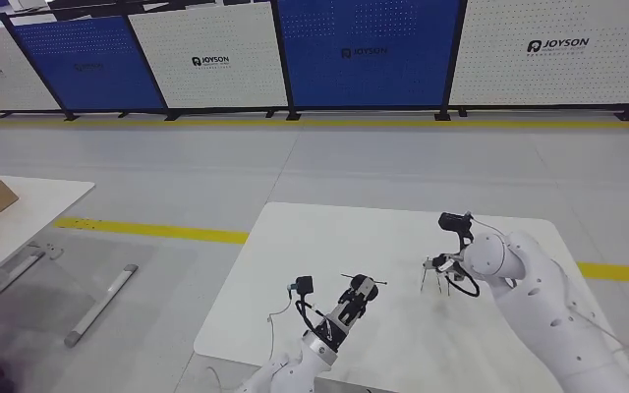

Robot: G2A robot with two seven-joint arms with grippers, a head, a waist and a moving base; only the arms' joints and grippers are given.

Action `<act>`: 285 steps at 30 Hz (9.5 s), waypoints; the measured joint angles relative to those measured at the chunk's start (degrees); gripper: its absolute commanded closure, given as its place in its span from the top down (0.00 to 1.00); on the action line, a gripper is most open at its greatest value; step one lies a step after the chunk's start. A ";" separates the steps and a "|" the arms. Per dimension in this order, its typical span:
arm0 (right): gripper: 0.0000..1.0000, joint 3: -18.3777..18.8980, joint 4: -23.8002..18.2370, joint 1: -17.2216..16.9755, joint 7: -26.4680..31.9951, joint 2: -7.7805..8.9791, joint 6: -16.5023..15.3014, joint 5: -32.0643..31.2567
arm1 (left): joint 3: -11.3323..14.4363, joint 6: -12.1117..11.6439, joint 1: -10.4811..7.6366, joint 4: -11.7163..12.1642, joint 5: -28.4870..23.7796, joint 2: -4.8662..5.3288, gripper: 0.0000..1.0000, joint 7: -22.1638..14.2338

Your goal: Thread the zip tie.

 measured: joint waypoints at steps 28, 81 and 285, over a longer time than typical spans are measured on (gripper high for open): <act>0.24 -8.71 21.27 10.06 0.90 -7.52 -1.43 1.85 | 0.00 0.00 0.00 0.00 0.00 0.00 0.00 0.00; 0.17 -12.72 47.19 18.27 -2.76 -18.82 -8.27 2.81 | 0.00 0.00 0.00 0.00 0.00 0.00 0.00 0.00; 0.00 19.96 -39.09 -50.44 -66.54 -3.79 -26.16 3.19 | 3.73 7.51 -3.72 2.73 4.87 -1.98 0.00 10.68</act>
